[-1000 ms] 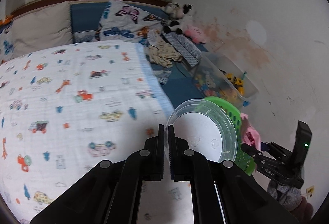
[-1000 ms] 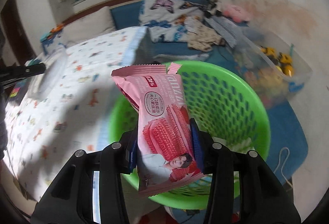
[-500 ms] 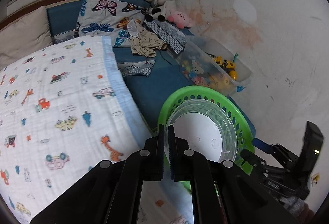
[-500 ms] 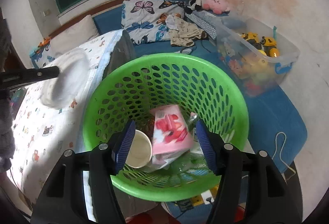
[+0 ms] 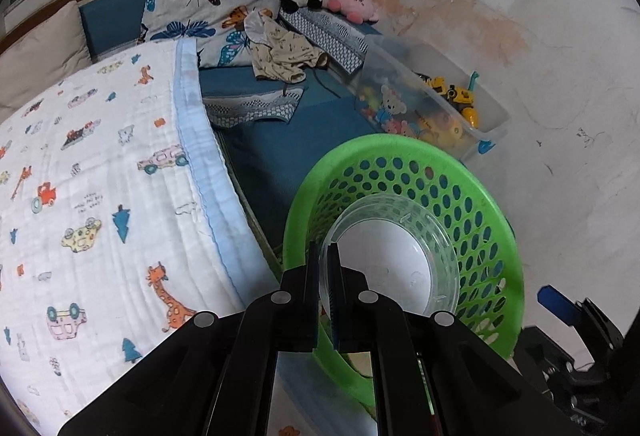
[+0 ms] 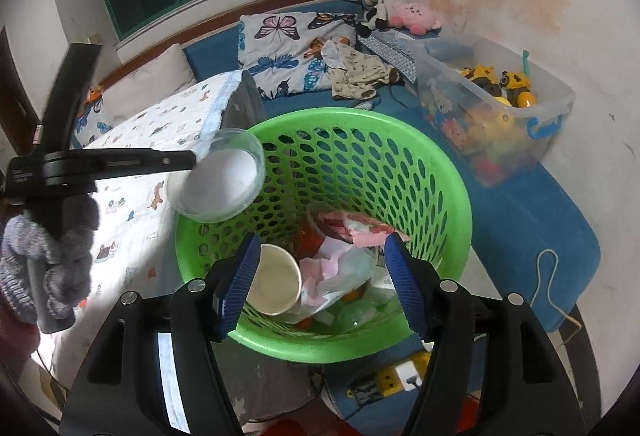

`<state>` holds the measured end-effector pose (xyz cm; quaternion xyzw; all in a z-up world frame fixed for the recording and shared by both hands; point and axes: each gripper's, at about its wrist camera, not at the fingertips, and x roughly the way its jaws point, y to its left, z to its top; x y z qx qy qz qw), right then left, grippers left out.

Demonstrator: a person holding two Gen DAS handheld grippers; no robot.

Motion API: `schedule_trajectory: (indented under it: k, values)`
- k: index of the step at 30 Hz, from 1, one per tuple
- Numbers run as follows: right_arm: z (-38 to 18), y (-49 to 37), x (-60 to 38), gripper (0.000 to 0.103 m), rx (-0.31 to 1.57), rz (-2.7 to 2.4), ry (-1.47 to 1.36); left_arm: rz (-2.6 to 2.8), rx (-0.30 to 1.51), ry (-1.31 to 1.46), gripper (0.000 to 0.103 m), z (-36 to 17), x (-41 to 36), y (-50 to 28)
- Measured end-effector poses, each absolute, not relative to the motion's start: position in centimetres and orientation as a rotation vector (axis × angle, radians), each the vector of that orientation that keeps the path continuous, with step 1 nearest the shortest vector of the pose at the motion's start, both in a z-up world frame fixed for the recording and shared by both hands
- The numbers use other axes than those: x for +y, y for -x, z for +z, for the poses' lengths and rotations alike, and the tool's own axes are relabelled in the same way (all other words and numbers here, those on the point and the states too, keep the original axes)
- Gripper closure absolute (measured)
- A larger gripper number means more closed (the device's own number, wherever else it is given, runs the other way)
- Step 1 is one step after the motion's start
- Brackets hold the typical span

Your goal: Collect trash

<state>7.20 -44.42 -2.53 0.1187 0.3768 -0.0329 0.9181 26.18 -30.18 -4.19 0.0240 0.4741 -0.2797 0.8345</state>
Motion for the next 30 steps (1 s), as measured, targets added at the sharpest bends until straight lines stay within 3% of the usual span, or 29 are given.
schedule_trajectory:
  k: [4,15,17,19,20,30]
  values:
    - [-2.7,-6.9,-44.2,0.037,0.773,-0.066,-0.256,-0.595,1.019,-0.050,0.089,-5.1,-30.4,-26.2]
    - [-2.2,-6.3,-42.5,0.037,0.751,-0.045,-0.266,-0.606,1.004,-0.021,0.087,-4.2,-28.3,-25.0]
    - [-2.0,-6.1,-41.7,0.037,0.745,-0.039,-0.256,-0.590,0.988,-0.021,0.081,-3.6,-27.2,-24.6]
    - [-1.8,-6.0,-41.0,0.035,0.744,-0.031,-0.251,-0.571,0.959,-0.024,0.062,-2.8,-25.9,-24.0]
    - [-1.7,-5.9,-40.6,0.035,0.741,-0.025,-0.248,-0.561,0.941,-0.027,0.057,-2.4,-25.3,-23.7]
    - [-0.8,-5.2,-35.8,0.030,0.723,0.014,-0.199,-0.478,0.828,-0.025,0.042,0.3,-18.0,-20.1]
